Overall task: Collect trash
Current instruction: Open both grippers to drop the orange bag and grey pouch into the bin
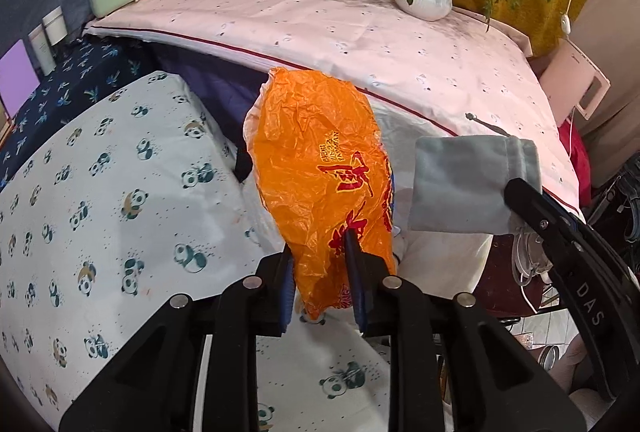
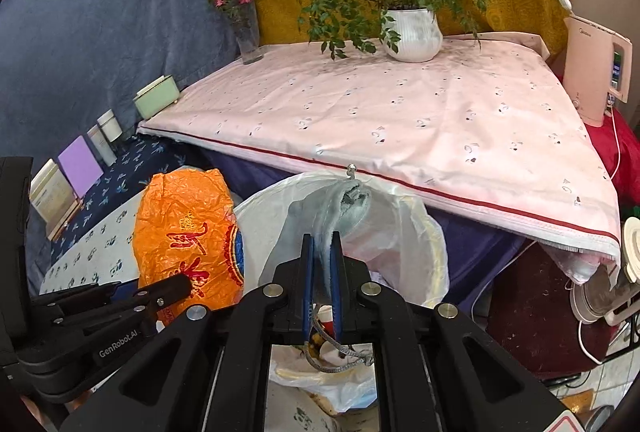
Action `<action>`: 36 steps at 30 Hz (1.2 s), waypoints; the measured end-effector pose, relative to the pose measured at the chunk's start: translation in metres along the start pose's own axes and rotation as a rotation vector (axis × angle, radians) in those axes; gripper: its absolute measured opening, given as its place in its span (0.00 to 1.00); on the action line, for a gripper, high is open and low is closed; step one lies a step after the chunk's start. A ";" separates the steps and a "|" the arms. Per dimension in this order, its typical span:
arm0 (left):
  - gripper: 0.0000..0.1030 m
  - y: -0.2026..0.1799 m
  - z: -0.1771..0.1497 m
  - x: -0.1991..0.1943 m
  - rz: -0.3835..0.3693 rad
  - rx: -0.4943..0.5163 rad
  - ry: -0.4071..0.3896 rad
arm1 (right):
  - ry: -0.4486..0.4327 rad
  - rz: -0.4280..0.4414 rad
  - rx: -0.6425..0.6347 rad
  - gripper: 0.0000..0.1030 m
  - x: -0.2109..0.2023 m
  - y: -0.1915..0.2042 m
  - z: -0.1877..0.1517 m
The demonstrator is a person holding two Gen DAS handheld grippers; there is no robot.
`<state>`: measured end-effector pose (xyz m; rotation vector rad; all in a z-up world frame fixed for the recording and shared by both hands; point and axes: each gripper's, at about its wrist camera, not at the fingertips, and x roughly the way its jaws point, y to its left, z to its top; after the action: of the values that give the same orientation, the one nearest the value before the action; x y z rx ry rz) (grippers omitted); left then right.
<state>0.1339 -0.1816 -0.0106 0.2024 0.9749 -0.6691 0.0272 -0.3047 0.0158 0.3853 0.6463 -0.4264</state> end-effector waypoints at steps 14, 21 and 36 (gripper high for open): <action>0.41 0.005 0.010 -0.004 0.027 -0.030 -0.029 | -0.019 0.004 0.009 0.07 0.000 -0.006 0.011; 0.42 0.013 0.009 -0.007 0.043 -0.044 -0.038 | -0.016 0.014 0.000 0.08 0.004 0.000 0.013; 0.57 0.031 0.001 -0.018 0.085 -0.080 -0.068 | 0.002 0.027 -0.017 0.13 0.011 0.012 0.016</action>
<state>0.1469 -0.1499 0.0009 0.1486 0.9207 -0.5548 0.0492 -0.3045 0.0228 0.3783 0.6451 -0.3944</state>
